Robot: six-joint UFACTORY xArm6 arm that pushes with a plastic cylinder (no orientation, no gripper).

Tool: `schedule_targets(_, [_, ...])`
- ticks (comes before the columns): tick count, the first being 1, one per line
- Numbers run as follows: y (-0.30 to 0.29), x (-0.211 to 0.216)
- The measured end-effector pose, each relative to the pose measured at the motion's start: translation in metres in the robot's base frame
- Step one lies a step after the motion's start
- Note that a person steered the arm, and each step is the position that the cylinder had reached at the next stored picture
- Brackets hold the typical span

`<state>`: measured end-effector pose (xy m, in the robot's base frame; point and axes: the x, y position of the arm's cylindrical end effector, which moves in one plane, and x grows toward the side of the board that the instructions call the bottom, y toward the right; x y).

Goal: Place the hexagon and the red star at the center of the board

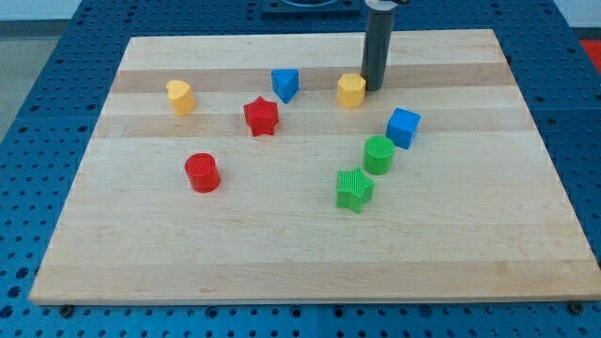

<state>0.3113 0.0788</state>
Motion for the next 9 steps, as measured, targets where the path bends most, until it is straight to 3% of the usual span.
schedule_targets(4, [-0.068,0.029])
schedule_targets(6, [-0.086,0.024])
schedule_targets(9, [-0.193,0.025])
